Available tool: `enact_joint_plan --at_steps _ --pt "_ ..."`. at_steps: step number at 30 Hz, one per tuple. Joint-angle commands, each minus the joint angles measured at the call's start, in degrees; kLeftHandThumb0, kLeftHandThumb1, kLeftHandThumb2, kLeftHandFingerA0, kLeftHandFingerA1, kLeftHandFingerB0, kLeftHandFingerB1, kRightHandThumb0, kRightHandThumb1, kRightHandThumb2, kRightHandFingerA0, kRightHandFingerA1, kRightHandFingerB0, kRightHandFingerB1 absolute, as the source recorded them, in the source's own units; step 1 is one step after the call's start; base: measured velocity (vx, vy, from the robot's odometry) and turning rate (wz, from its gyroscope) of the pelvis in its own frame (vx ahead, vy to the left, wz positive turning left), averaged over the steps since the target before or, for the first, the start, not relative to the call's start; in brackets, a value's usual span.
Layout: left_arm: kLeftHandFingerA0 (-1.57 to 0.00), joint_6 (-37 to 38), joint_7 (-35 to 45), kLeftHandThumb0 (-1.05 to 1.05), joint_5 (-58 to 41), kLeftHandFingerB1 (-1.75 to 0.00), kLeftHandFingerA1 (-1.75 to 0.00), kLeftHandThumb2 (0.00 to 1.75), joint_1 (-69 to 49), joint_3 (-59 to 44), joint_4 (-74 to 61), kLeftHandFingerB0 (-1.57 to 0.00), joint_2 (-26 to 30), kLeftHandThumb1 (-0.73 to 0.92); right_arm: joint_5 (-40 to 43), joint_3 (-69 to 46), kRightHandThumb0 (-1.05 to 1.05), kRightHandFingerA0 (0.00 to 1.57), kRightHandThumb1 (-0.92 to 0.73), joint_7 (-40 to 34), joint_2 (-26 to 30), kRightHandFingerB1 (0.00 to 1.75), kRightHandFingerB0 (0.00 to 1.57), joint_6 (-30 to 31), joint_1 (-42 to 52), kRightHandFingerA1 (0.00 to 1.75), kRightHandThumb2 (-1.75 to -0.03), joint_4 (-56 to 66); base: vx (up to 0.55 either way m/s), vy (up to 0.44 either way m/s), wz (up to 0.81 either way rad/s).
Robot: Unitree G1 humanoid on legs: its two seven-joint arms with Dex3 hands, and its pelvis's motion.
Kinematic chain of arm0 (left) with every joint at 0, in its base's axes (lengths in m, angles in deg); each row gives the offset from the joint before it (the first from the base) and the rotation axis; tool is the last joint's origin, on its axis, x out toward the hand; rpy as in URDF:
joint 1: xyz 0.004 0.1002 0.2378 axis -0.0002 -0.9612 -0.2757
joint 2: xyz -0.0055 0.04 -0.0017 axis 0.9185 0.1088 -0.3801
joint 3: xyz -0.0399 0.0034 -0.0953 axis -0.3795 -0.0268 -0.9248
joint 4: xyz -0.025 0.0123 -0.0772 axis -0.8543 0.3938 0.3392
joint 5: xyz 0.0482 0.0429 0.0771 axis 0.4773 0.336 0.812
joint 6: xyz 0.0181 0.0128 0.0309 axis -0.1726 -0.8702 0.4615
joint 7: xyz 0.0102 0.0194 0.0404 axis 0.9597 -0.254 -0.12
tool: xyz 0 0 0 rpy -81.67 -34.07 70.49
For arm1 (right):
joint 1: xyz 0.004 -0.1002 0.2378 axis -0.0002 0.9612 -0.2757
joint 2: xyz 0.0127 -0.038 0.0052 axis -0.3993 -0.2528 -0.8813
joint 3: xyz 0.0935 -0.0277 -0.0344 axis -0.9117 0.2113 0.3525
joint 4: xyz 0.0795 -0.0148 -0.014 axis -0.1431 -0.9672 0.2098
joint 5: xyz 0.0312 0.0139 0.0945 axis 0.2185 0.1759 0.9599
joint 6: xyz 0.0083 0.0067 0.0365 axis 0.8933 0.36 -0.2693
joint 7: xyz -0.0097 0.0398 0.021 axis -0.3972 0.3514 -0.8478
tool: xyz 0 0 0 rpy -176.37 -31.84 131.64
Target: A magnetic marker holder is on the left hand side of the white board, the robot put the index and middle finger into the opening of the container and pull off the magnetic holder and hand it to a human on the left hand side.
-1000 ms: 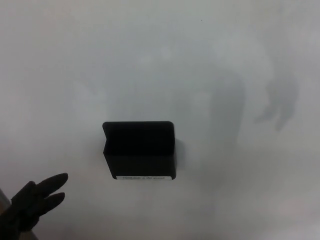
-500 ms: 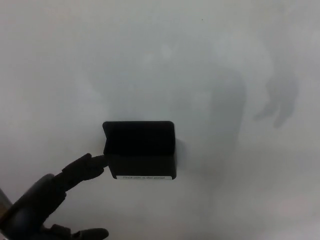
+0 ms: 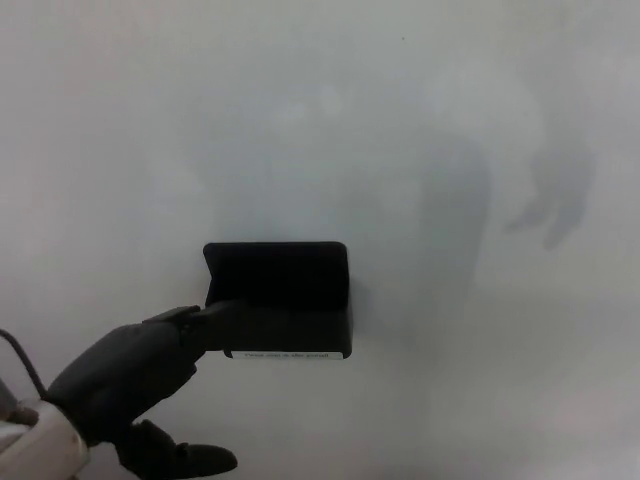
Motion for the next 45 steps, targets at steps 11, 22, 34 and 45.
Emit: enact_joint_plan --at_steps 11,22,34,45 --pt "-0.23 -17.4 13.2 -0.75 17.9 -0.31 -0.39 0.57 13.3 6.2 -11.0 -0.25 8.9 0.51 1.4 -0.4 -0.71 0.69 -0.69 0.0 0.4 0.33 0.37 -1.6 0.4 0.48 -0.61 -1.7 0.00 0.000 0.00" --pt "-0.10 -21.6 14.6 -0.34 21.5 -0.48 -0.52 0.85 16.0 13.6 -2.9 -0.06 8.0 0.20 1.9 -0.2 -0.74 0.65 -0.71 2.0 0.8 0.32 0.33 -3.2 0.9 0.48 -0.62 -2.5 0.00 0.000 0.00" --pt "-0.20 -22.3 13.2 -0.69 22.1 -0.31 -0.38 0.56 16.2 15.3 -1.5 -0.23 7.2 0.51 2.1 -0.5 -0.71 0.63 -0.72 2.2 1.2 0.32 0.35 -3.4 0.7 0.48 -0.62 -3.4 0.00 0.000 0.00" --pt "-0.21 -21.2 11.1 -0.71 21.8 -0.30 -0.37 0.57 17.1 14.6 -0.5 -0.22 7.0 0.53 2.4 -0.4 -0.72 0.66 -0.69 2.4 0.8 0.34 0.41 -4.1 0.4 0.51 -0.62 -4.6 0.00 0.000 0.00"
